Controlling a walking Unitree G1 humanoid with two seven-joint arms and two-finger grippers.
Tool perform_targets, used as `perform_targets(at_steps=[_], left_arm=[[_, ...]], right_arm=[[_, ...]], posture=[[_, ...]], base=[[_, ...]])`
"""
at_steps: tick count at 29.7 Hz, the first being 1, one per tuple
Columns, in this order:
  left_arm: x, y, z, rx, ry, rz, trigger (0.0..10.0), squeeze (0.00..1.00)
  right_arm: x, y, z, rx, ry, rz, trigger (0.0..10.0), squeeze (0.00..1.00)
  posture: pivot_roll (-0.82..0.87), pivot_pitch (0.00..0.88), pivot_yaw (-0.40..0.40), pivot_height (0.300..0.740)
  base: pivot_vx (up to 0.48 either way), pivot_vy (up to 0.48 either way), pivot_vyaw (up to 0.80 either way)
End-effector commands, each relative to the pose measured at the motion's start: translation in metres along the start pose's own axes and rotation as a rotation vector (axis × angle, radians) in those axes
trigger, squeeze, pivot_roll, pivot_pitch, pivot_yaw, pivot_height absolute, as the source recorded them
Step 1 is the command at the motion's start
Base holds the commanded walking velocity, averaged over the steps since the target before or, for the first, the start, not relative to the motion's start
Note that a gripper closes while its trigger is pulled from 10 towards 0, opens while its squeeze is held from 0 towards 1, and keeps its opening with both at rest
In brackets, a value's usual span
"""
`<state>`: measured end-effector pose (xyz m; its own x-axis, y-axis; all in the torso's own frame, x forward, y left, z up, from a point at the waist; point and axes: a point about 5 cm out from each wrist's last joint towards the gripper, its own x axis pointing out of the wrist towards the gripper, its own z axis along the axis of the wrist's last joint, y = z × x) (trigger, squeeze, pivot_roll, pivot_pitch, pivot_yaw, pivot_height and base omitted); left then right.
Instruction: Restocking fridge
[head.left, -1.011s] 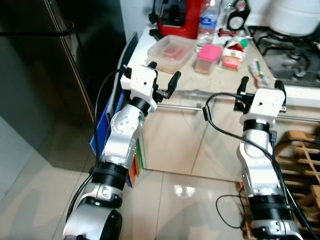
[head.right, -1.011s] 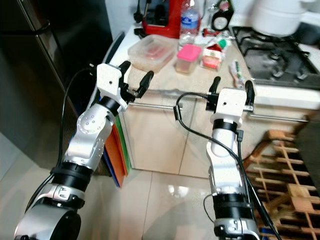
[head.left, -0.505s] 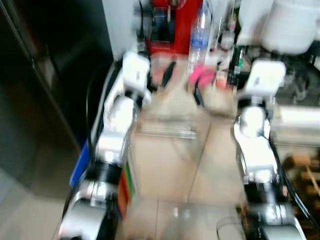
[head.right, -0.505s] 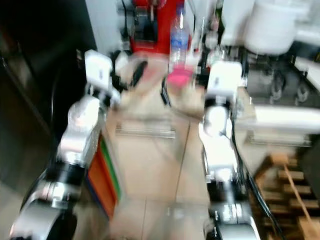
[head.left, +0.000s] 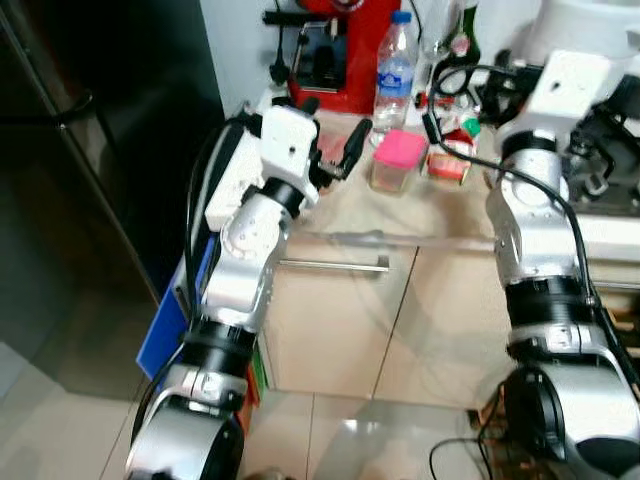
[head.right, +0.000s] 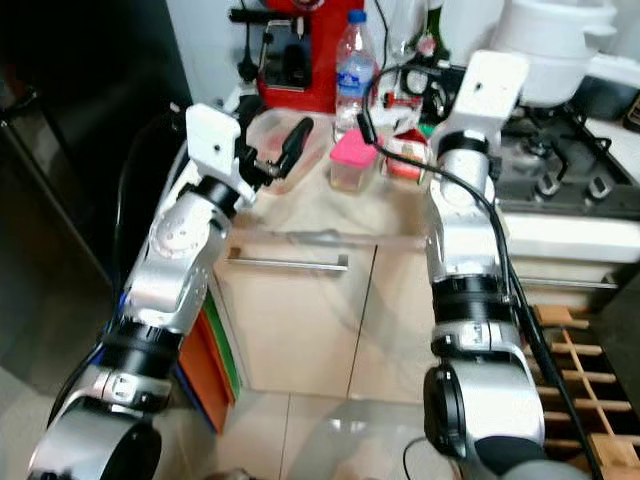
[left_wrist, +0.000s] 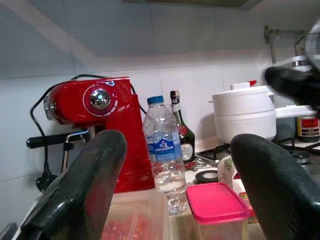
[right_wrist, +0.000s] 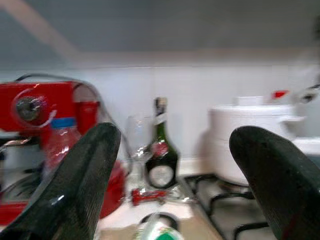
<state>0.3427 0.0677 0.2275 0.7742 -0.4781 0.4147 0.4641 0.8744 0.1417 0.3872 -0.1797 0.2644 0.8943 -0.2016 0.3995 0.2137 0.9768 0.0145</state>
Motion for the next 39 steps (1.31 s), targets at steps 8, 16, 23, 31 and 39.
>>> perform_targets(at_steps=[8, 16, 23, 31, 39], left_arm=[[-0.017, 0.008, 0.002, 0.032, 0.035, 0.039, 10.0, 0.0], [-0.032, 0.016, 0.007, 0.066, 0.068, 0.062, 10.0, 0.0], [-0.045, 0.02, 0.012, 0.09, 0.114, 0.069, 10.0, 0.0], [-0.045, 0.025, 0.014, 0.102, 0.137, 0.074, 10.0, 0.0], [-0.047, 0.027, 0.015, 0.103, 0.158, 0.081, 10.0, 0.0]], right_arm=[[0.022, -0.003, -0.002, -0.024, 0.082, 0.011, 10.0, 0.0], [0.033, -0.007, -0.001, 0.0, 0.124, 0.006, 10.0, 0.0], [0.036, -0.022, -0.007, -0.003, 0.172, -0.098, 10.0, 0.0], [0.034, -0.033, -0.016, 0.027, 0.229, -0.143, 10.0, 0.0], [0.026, -0.042, -0.033, 0.041, 0.336, -0.208, 10.0, 0.0]], posture=[[0.19, 0.006, -0.011, 0.74], [0.27, 0.053, -0.006, 0.74], [0.29, 0.092, 0.018, 0.74], [0.3, 0.11, 0.025, 0.74], [0.3, 0.114, 0.029, 0.74]], base=[[0.0, 0.0, 0.0], [0.0, 0.0, 0.0], [0.0, 0.0, 0.0], [0.0, 0.0, 0.0], [0.0, 0.0, 0.0]])
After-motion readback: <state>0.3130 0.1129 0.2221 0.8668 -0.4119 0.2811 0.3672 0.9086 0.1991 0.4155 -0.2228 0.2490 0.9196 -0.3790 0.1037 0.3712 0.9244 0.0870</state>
